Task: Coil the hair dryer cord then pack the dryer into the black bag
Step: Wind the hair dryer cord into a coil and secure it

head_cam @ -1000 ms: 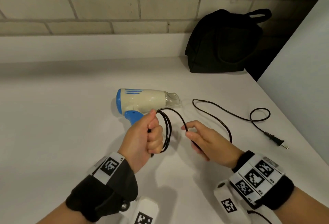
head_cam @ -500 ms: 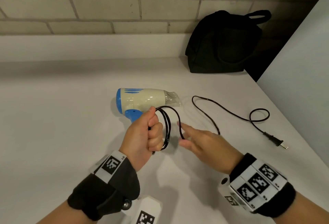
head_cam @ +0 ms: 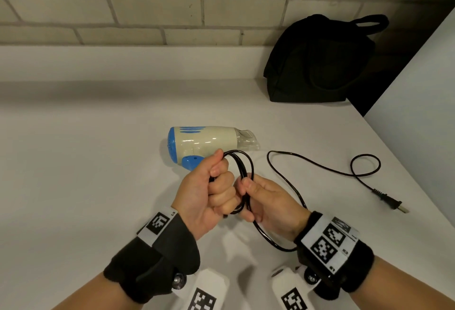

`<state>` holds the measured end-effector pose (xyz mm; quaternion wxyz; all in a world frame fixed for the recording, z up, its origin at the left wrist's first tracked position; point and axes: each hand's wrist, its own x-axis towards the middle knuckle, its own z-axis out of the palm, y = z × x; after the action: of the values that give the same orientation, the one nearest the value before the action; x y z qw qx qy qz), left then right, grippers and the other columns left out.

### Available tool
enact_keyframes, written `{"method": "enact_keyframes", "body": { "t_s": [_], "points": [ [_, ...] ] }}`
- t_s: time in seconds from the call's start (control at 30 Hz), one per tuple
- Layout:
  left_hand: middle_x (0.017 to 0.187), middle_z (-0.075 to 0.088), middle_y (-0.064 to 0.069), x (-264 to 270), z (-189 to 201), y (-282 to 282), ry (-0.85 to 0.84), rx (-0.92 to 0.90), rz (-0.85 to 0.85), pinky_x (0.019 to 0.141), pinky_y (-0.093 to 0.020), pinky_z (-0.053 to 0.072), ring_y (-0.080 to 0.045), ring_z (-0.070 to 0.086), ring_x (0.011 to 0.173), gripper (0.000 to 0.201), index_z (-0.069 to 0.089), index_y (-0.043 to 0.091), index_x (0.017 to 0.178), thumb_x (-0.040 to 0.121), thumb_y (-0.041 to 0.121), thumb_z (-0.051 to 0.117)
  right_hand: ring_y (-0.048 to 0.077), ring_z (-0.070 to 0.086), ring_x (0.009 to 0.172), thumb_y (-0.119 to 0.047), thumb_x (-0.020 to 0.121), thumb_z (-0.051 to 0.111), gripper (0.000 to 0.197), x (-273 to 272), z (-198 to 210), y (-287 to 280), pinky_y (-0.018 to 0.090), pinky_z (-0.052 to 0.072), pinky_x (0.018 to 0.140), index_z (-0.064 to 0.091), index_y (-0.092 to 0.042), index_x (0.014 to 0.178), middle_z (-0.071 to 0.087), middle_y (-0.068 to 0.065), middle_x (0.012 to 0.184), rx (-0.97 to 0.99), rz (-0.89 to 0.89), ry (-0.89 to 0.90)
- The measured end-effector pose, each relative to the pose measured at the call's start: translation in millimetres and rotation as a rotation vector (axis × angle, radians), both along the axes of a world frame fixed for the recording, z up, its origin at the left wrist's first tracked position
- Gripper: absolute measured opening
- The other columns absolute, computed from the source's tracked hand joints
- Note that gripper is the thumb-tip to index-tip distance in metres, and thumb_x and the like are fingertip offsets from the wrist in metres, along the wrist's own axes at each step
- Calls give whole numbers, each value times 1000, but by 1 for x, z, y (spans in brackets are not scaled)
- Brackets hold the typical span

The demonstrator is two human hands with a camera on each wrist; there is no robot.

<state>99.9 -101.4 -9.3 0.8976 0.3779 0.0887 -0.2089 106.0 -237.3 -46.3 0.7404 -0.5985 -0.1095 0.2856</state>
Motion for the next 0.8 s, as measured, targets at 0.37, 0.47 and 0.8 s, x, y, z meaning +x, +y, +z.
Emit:
{"method": "enact_keyframes", "body": {
  "t_s": [0.37,0.47,0.8],
  "points": [
    [34,21,11,1,10,-17,-149,328,167,33,-17,14,-4,14,30,48,26,21,49,94,36,28,12,44,25,-35,76,44,33,-21,4,-17,20,21,39,52,-21,47,49,-3,34,-1589,177,-1161],
    [35,29,9,-3,5,-28,-307,535,101,37,-19,28,-7,24,32,50,30,22,46,94,36,26,11,41,25,-31,77,35,30,-33,12,-7,21,13,37,52,-22,54,50,-6,39,-1478,207,-1180],
    [55,51,6,-15,-21,-23,-740,1049,-108,55,-22,44,-8,50,52,44,46,18,66,88,49,25,11,53,46,-55,78,31,30,-28,51,-33,17,15,40,46,-31,87,65,-7,54,-1270,256,-1043]
  ]
}}
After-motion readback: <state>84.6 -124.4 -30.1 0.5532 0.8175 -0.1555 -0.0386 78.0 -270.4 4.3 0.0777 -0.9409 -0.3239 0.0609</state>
